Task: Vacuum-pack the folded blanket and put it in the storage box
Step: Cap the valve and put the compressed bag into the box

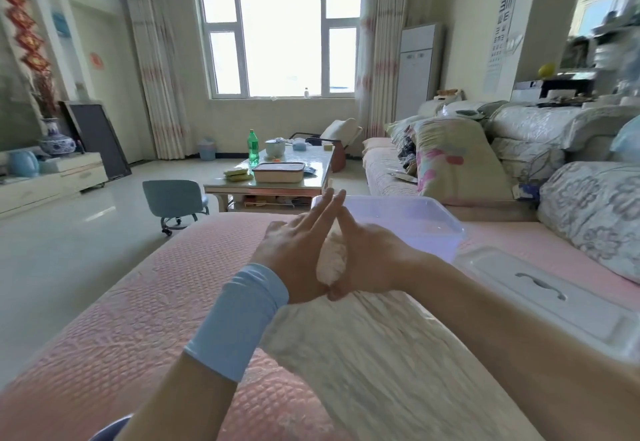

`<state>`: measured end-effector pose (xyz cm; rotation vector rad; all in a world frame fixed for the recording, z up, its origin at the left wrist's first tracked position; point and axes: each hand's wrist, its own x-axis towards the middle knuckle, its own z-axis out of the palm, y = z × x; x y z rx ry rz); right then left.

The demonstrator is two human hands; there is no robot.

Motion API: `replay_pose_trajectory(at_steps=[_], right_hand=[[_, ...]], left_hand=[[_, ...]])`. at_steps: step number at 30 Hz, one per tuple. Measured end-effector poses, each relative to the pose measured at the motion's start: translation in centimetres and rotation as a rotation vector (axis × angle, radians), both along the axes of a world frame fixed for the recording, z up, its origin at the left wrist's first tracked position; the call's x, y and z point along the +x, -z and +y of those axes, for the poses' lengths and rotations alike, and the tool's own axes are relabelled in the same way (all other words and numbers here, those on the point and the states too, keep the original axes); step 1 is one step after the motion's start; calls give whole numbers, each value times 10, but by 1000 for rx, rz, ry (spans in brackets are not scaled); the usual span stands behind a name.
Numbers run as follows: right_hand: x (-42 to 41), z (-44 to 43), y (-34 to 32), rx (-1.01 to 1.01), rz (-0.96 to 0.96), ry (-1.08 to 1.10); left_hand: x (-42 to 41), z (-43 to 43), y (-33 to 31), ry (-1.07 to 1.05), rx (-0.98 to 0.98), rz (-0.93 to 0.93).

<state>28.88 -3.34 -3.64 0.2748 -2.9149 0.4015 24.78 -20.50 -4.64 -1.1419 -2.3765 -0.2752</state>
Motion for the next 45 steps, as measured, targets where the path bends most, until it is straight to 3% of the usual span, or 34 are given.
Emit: replay_pose_trajectory(at_steps=[5,7,10,13,16,20,25,28,30,33,35,39,45], right_hand=[[5,3,25,-170,-8,85],[8,5,48,-279,-86,131],[13,13,80,-286,-295,213],[21,24,101,-500,-469,67],[29,27,99,-583,-442,50],[27,23,39,-410,-268,131],[24,0,-46,101,-6,218],[25,-13,-45,356,90,212],[23,-14,-16,463,95,206],[18,-10,36,445,55,186],[14,-5,58,370,66,169],[18,22,66,186,1,144],[48,65,77,228,-69,154]], left_hand=[[-10,6,0,-112,-118,-151],[-10,6,14,-114,-170,-197],[-3,8,42,-124,-206,-295],[6,14,60,-115,-191,-293],[9,20,56,-78,-178,-263],[9,15,12,-48,-46,-165],[15,1,-52,-118,60,74],[18,1,-47,-169,24,29],[14,7,-24,-211,-115,-82],[7,21,16,-254,-321,-288],[2,27,34,-268,-358,-345],[-4,30,36,-285,-434,-324],[6,50,30,-308,-555,-309]])
